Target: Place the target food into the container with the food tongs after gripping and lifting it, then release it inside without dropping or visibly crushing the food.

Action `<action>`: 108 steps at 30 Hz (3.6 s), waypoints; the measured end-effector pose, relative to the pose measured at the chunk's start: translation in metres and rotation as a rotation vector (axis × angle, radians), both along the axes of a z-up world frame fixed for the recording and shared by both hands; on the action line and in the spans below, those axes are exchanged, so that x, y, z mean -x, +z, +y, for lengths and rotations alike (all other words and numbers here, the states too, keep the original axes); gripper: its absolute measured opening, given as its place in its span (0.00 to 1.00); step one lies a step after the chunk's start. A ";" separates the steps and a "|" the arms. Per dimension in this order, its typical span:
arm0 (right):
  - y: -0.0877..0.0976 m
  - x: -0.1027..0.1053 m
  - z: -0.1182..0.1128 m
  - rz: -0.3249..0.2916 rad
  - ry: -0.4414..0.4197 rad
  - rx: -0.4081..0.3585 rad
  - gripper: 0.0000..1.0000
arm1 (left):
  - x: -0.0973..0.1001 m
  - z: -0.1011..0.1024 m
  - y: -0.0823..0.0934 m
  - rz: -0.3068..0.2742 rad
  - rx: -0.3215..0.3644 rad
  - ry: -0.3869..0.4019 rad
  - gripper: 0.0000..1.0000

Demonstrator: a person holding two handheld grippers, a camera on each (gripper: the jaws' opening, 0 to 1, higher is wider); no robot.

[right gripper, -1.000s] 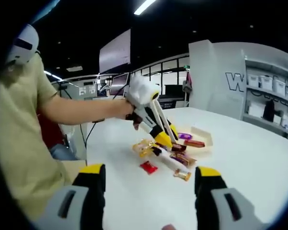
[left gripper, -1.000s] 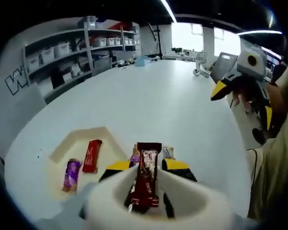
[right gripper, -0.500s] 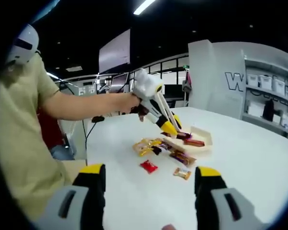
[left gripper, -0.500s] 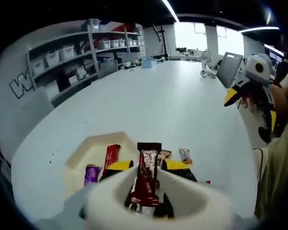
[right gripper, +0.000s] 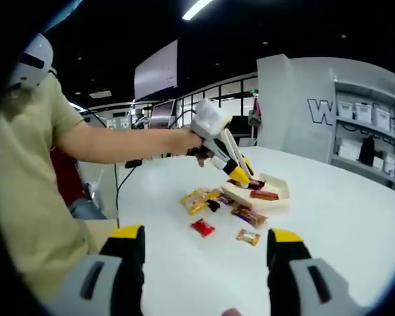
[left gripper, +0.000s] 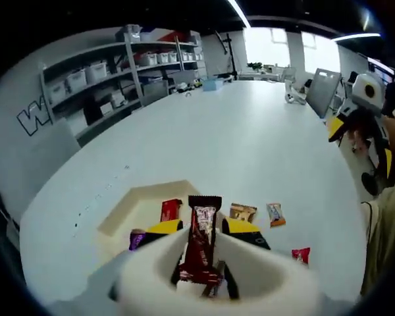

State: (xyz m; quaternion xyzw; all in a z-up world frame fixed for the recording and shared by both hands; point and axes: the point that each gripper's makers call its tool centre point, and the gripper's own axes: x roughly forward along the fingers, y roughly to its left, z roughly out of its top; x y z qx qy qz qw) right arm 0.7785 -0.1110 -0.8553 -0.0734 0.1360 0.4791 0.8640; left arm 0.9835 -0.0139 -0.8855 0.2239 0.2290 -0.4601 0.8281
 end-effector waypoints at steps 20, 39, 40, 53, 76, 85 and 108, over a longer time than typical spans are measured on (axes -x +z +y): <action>-0.001 0.001 -0.004 0.003 -0.006 0.008 0.74 | -0.014 -0.002 -0.021 0.047 -0.020 0.018 0.23; -0.002 0.001 -0.003 0.004 -0.007 0.011 0.74 | -0.018 0.001 -0.026 0.045 -0.047 0.023 0.25; -0.002 0.001 -0.003 0.004 -0.006 0.010 0.74 | -0.018 0.002 -0.025 0.045 -0.046 0.024 0.25; -0.003 0.003 -0.001 0.003 0.001 0.007 0.74 | -0.005 0.009 -0.016 0.036 -0.036 0.015 0.25; -0.004 0.005 0.002 0.006 0.004 0.010 0.74 | 0.044 -0.018 -0.021 -0.001 -0.016 -0.098 0.25; -0.006 0.005 0.001 0.008 0.001 0.010 0.74 | 0.050 -0.029 -0.033 -0.024 -0.050 -0.129 0.25; -0.002 0.003 0.000 0.004 0.003 0.011 0.73 | 0.048 -0.034 -0.046 -0.006 -0.062 -0.132 0.25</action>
